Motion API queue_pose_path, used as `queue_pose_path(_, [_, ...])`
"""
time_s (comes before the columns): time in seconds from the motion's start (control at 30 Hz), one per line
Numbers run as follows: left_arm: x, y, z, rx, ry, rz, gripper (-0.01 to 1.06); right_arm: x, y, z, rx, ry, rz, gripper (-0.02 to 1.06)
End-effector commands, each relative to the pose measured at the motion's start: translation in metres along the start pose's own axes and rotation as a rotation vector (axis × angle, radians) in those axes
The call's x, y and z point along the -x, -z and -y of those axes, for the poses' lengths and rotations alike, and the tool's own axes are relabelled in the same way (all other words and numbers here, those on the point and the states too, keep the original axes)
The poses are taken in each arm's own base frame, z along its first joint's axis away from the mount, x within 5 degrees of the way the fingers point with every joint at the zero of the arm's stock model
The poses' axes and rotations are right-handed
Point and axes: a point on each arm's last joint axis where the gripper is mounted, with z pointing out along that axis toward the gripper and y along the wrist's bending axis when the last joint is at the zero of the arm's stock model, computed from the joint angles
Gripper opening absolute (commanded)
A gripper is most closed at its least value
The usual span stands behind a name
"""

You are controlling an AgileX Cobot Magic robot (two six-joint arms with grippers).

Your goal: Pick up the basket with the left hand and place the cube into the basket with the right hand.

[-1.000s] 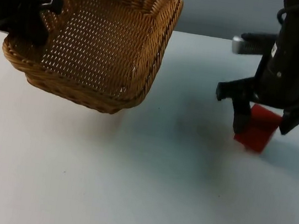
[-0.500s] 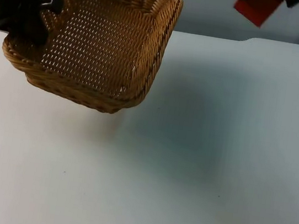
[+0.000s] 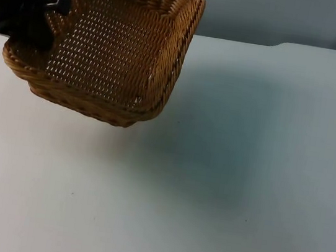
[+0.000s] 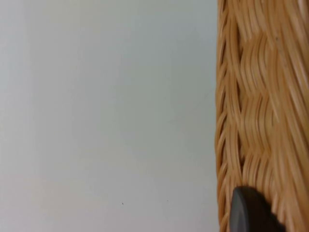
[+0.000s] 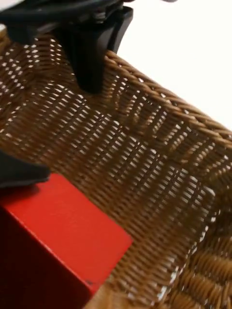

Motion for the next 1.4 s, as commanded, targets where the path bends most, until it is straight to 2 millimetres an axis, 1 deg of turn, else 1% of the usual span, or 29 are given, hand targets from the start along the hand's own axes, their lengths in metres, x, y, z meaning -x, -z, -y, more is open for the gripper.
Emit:
queue_pose_path(0.0, [0.003,0.003,0.002,-0.003,0.02,0.026,0.0,0.004,-0.013,-0.002,0.008,0.008,0.026,0.35])
queue_pose_path(0.03, [0.003,0.003,0.002,-0.003,0.02,0.026,0.0,0.004,-0.021,-0.001,0.012,-0.004,0.019,0.35])
queue_pose_path(0.07, [0.003,0.003,0.002,-0.003,0.02,0.026,0.0,0.004,-0.021,-0.001,0.012,-0.004,0.019,0.35])
queue_pose_path(0.17, [0.003,0.003,0.002,-0.003,0.02,0.026,0.0,0.01,-0.039,0.001,0.022,-0.037,0.025,0.35])
queue_pose_path(0.2, [0.003,0.003,0.002,-0.003,0.02,0.026,0.0,0.014,-0.045,-0.004,0.038,-0.037,0.038,0.35])
queue_pose_path(0.27, [0.003,0.003,0.002,-0.003,0.02,0.026,0.0,0.016,-0.048,-0.003,0.04,-0.037,0.041,0.36])
queue_pose_path(0.37, [0.003,0.003,0.002,-0.003,0.02,0.026,0.0,0.022,-0.058,-0.007,0.052,-0.051,0.04,0.47])
queue_pose_path(0.4, [0.003,0.003,0.002,-0.003,0.02,0.026,0.0,0.022,-0.058,-0.007,0.052,-0.051,0.04,0.47])
queue_pose_path(0.5, [0.003,0.003,0.002,-0.003,0.02,0.026,0.0,0.023,-0.063,-0.008,0.052,-0.049,0.009,0.57])
queue_pose_path(0.53, [0.003,0.003,0.002,-0.003,0.02,0.026,0.0,0.022,-0.065,-0.008,0.052,-0.048,-0.008,0.59])
queue_pose_path(0.67, [0.003,0.003,0.002,-0.003,0.02,0.026,0.0,0.019,-0.068,-0.007,0.044,-0.046,-0.031,0.62])
queue_pose_path(0.7, [0.003,0.003,0.002,-0.003,0.02,0.026,0.0,0.018,-0.069,-0.007,0.044,-0.046,-0.034,0.64])
queue_pose_path(0.73, [0.003,0.003,0.002,-0.003,0.02,0.026,0.0,0.018,-0.069,-0.007,0.044,-0.046,-0.034,0.64])
queue_pose_path(0.8, [0.003,0.003,0.002,-0.003,0.02,0.026,0.0,0.018,-0.069,-0.007,0.042,-0.043,-0.034,0.69])
queue_pose_path(0.87, [0.003,0.003,0.002,-0.003,0.02,0.026,0.0,0.018,-0.069,-0.007,0.041,-0.03,-0.034,0.8])
queue_pose_path(0.9, [0.003,0.003,0.002,-0.003,0.02,0.026,0.0,0.018,-0.069,-0.007,0.041,-0.016,-0.033,0.82])
queue_pose_path(0.97, [0.003,0.003,0.002,-0.003,0.02,0.026,0.0,0.018,-0.069,-0.007,0.041,-0.016,-0.033,0.84])
queue_pose_path(1.13, [0.003,0.003,0.002,-0.003,0.02,0.026,0.0,0.018,-0.069,-0.007,0.045,-0.018,-0.035,0.84])
queue_pose_path(1.27, [0.003,0.003,0.002,-0.003,0.02,0.026,0.0,0.022,-0.063,-0.009,0.049,-0.013,-0.018,0.84])
queue_pose_path(1.33, [0.003,0.003,0.002,-0.003,0.02,0.026,0.0,0.03,-0.051,-0.009,0.028,0.008,0.021,0.84])
queue_pose_path(1.37, [0.003,0.003,0.002,-0.003,0.02,0.026,0.0,0.036,-0.041,-0.009,0.004,0.026,0.054,0.84])
